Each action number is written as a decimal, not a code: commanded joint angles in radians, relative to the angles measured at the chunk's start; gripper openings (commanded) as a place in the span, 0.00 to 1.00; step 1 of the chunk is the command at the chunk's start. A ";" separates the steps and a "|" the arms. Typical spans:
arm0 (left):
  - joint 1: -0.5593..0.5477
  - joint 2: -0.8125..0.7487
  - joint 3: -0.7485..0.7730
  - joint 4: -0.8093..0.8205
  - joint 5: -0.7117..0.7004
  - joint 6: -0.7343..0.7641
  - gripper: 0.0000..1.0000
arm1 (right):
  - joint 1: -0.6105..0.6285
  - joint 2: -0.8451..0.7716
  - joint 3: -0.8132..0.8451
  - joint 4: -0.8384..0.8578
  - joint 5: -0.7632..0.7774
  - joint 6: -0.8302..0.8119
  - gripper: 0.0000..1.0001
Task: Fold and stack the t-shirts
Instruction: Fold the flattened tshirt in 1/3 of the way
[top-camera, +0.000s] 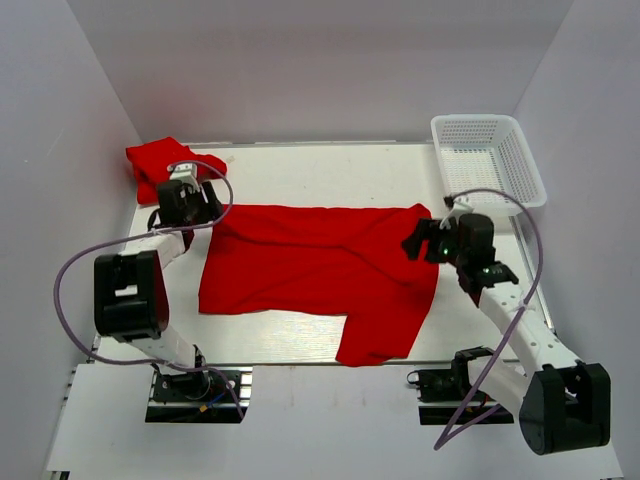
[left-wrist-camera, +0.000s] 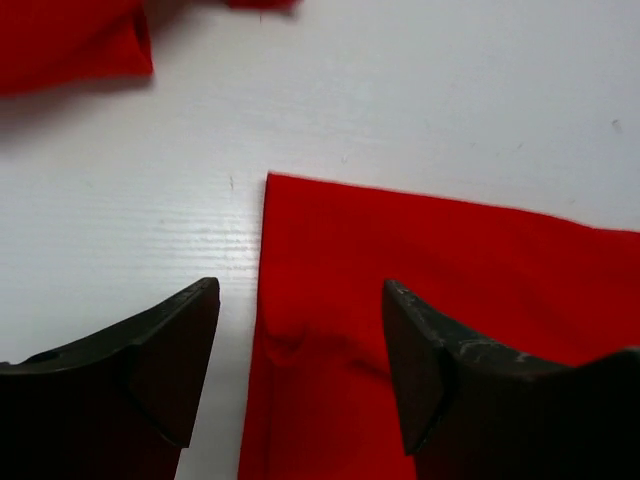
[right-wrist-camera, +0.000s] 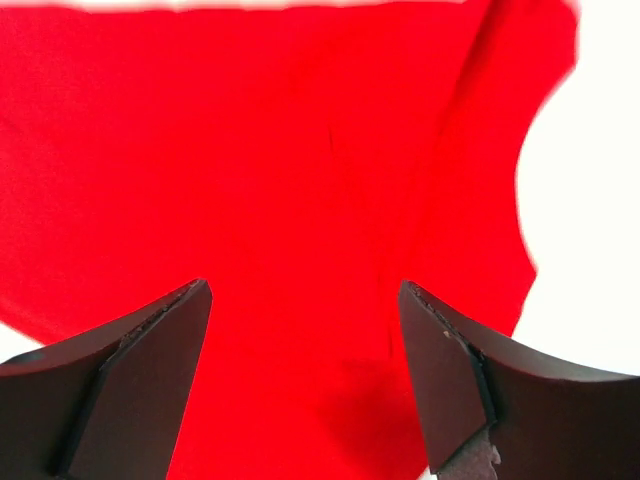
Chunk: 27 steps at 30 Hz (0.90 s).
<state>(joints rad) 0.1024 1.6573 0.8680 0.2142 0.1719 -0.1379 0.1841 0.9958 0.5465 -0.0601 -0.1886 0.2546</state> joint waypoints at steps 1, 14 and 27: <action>-0.004 -0.154 0.028 -0.016 -0.046 0.035 0.77 | -0.003 0.010 0.154 -0.014 0.063 -0.020 0.81; -0.013 -0.179 0.045 -0.078 0.144 0.046 0.53 | -0.005 0.404 0.286 0.183 0.035 -0.040 0.73; -0.102 -0.010 0.019 -0.084 0.128 0.044 0.06 | -0.005 0.553 0.325 0.223 0.035 -0.048 0.67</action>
<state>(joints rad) 0.0181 1.6684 0.8978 0.1471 0.3447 -0.0948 0.1837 1.5269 0.8200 0.1051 -0.1593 0.2157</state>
